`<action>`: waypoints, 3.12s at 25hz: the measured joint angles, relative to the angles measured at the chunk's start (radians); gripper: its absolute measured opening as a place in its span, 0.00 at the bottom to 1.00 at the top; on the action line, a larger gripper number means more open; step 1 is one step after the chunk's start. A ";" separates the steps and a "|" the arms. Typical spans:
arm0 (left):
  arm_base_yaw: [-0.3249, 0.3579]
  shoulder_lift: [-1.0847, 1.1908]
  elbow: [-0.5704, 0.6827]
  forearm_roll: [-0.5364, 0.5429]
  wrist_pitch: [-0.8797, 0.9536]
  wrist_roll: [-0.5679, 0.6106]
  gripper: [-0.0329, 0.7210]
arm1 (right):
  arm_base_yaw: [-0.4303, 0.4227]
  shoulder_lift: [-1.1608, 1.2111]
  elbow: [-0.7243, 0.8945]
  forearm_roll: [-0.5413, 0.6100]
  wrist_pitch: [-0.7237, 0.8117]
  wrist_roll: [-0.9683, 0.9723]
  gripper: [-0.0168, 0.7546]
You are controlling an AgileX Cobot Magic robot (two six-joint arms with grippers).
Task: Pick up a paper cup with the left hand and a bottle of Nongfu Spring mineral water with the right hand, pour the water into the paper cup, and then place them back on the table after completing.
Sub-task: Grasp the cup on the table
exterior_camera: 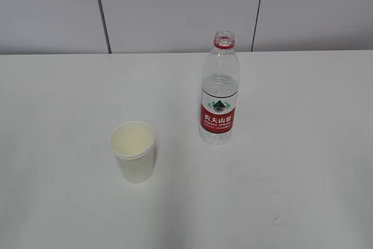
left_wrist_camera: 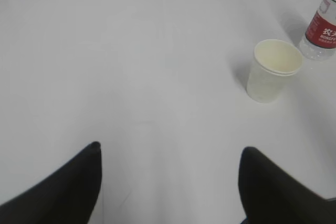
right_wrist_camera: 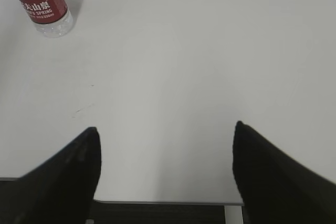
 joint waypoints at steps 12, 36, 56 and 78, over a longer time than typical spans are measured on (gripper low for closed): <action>0.000 0.000 0.000 0.000 0.000 0.000 0.71 | 0.000 0.000 0.000 0.000 0.000 0.000 0.77; 0.000 0.000 0.000 0.000 0.000 0.000 0.71 | 0.000 0.000 0.000 0.000 0.000 0.000 0.77; 0.000 0.000 -0.009 -0.007 -0.020 0.000 0.71 | 0.000 0.000 -0.004 0.010 -0.018 -0.002 0.77; 0.000 0.132 0.190 -0.017 -0.759 0.000 0.71 | 0.000 0.061 0.130 0.057 -0.552 -0.102 0.77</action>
